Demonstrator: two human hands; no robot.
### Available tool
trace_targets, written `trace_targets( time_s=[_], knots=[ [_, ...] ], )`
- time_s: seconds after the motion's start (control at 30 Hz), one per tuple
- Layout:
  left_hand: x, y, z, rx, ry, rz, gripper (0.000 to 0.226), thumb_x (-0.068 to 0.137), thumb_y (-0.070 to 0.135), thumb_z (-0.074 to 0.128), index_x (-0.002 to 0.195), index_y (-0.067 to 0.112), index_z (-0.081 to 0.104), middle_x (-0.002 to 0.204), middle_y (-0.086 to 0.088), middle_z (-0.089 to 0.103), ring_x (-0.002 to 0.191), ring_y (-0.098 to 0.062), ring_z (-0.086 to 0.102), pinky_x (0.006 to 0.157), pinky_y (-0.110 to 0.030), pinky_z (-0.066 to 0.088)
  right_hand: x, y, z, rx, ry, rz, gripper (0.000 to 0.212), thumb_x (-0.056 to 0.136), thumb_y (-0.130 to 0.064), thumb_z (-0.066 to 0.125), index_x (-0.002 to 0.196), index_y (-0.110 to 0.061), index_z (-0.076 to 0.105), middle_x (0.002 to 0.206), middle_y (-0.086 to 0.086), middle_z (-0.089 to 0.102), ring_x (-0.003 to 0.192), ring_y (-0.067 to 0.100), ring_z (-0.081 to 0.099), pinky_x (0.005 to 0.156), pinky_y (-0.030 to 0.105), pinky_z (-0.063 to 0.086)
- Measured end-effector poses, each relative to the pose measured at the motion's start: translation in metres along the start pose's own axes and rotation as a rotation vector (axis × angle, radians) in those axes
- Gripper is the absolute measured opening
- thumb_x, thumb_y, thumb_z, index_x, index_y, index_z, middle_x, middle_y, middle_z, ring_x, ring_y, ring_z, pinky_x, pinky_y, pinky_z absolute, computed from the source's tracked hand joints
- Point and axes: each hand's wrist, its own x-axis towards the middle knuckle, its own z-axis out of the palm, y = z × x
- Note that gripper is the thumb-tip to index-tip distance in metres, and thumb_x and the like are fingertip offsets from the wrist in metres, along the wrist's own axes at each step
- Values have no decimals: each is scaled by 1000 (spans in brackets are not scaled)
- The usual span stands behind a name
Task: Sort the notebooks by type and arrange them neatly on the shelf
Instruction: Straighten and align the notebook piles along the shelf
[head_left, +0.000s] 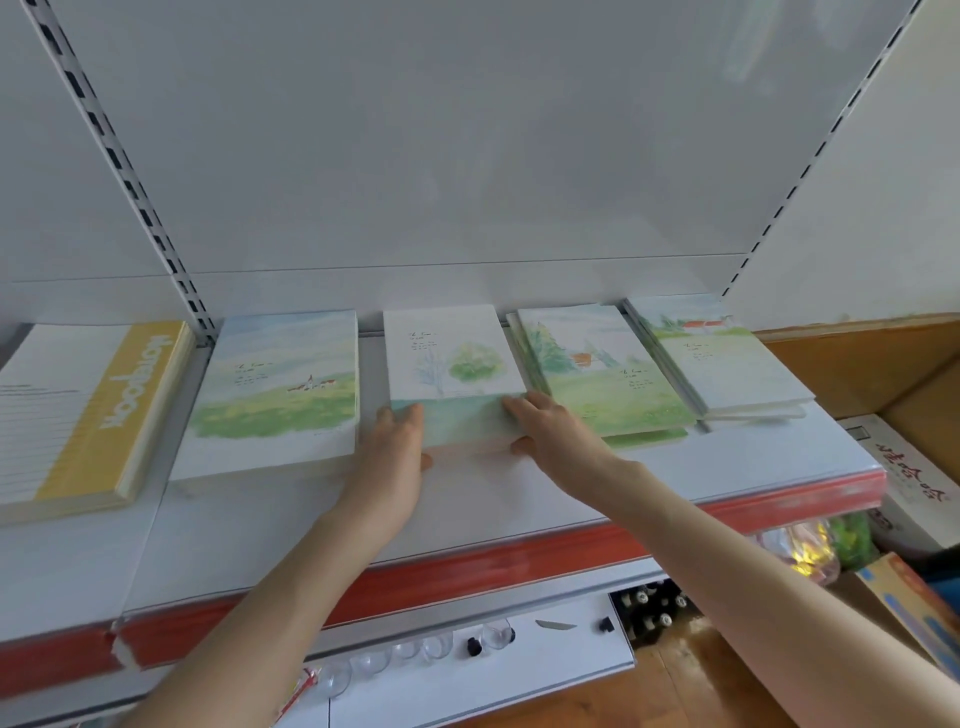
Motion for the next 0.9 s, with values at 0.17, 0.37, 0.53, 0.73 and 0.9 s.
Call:
trace_targets(
  time_s=[0.17,0.37,0.53,0.73,0.9],
  knots=[
    [-6,5,-5,51,-59,-19,38,95,14,48,129,-2,41,149,-31,13,140,-40,14,112,-41,17,-15,1,-8,46,13,1,19,92,-6,51,108,5,54,120,16,51,106,35,53,88,37,43],
    [6,39,-12,-89,126,126,33,96,11,45,123,-7,52,135,-23,46,128,-32,42,103,-36,31,-20,45,-45,128,166,133,25,94,-9,50,113,1,63,118,13,63,106,28,58,92,28,41],
    [51,90,8,-88,145,105,27,95,14,47,110,-7,55,102,-23,60,99,-36,53,82,-40,40,0,107,-74,219,231,299,28,94,-13,49,120,-8,59,119,10,62,112,25,55,86,25,40],
    [98,138,43,76,76,-51,28,97,20,43,111,-4,46,109,-23,58,104,-36,53,79,-36,38,33,148,-82,214,98,311,28,91,-16,49,65,-14,39,66,1,41,70,21,38,49,24,23],
    [109,159,61,118,57,-220,27,97,18,42,112,-4,46,115,-22,58,108,-36,54,79,-36,40,48,152,-74,260,-45,287,16,93,-16,43,100,-3,47,88,6,49,81,25,45,64,26,32]
  ],
)
